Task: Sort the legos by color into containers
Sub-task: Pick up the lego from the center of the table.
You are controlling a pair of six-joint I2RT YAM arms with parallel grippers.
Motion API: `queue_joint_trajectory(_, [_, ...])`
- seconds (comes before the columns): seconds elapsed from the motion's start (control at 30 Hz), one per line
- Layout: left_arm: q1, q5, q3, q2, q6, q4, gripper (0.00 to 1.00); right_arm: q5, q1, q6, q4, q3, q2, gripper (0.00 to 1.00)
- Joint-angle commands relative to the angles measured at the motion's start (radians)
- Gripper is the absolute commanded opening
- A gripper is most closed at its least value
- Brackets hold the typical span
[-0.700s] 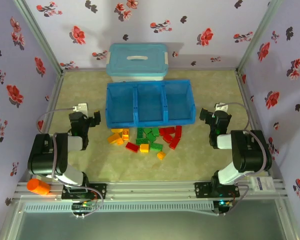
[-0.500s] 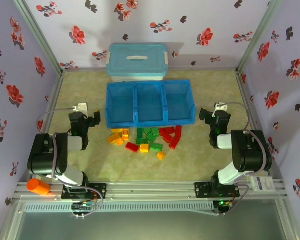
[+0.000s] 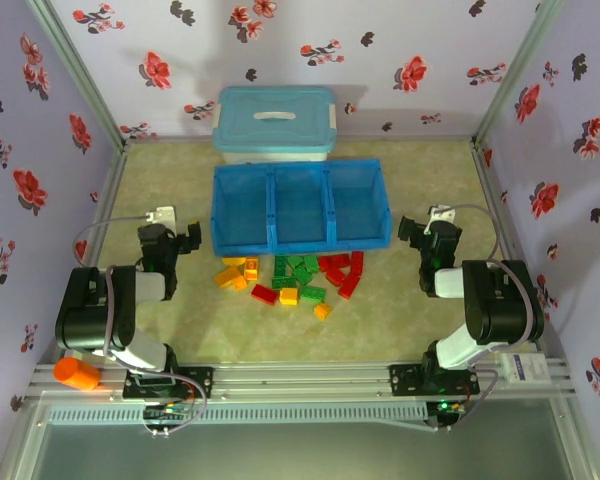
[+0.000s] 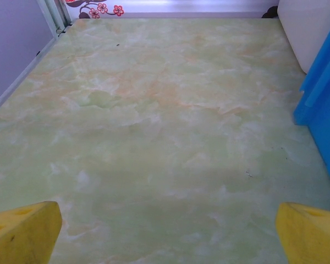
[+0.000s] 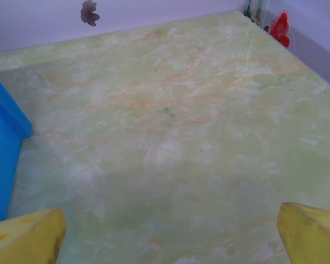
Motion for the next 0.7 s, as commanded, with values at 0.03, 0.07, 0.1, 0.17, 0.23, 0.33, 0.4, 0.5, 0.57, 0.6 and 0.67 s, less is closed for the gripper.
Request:
queue_joint_trajectory(0.03, [0.008, 0.009, 0.019, 0.011, 0.018, 0.032, 1.00, -0.015, -0.004, -0.018, 0.015, 0.012, 0.005, 0.99])
queue_joint_trajectory(0.07, [0.008, 0.009, 0.019, 0.011, 0.018, 0.032, 1.00, -0.016, -0.004, -0.018, 0.015, 0.013, 0.006, 0.99])
queue_joint_trajectory(0.1, [0.008, 0.009, 0.019, 0.011, 0.018, 0.032, 1.00, -0.016, -0.004, -0.018, 0.015, 0.012, 0.005, 0.99])
queue_joint_trajectory(0.17, [0.008, 0.009, 0.019, 0.012, 0.018, 0.031, 1.00, -0.015, -0.004, -0.017, 0.015, 0.012, 0.006, 0.99])
queue_joint_trajectory(0.23, [0.008, 0.009, 0.019, 0.011, 0.018, 0.032, 1.00, -0.015, -0.004, -0.018, 0.015, 0.013, 0.005, 0.99])
queue_joint_trajectory(0.33, [0.008, 0.008, 0.019, 0.011, 0.018, 0.032, 1.00, -0.016, -0.004, -0.018, 0.015, 0.012, 0.006, 0.99])
queue_joint_trajectory(0.4, [0.008, 0.009, 0.019, 0.011, 0.016, 0.031, 1.00, -0.016, -0.004, -0.018, 0.015, 0.012, 0.006, 0.99])
queue_joint_trajectory(0.5, [0.010, 0.008, 0.021, 0.010, 0.012, 0.030, 1.00, -0.015, -0.004, -0.018, 0.014, 0.014, 0.007, 0.99])
queue_joint_trajectory(0.57, [0.010, 0.006, 0.018, 0.010, 0.012, 0.034, 1.00, -0.015, -0.004, -0.018, 0.015, 0.015, 0.006, 0.99])
queue_joint_trajectory(0.6, [0.009, -0.002, 0.016, 0.009, 0.013, 0.037, 1.00, -0.017, -0.004, -0.018, 0.019, 0.011, 0.003, 0.99])
queue_joint_trajectory(0.67, [-0.005, -0.057, 0.023, -0.025, 0.009, 0.003, 1.00, -0.070, -0.001, -0.038, 0.037, -0.009, -0.039, 0.99])
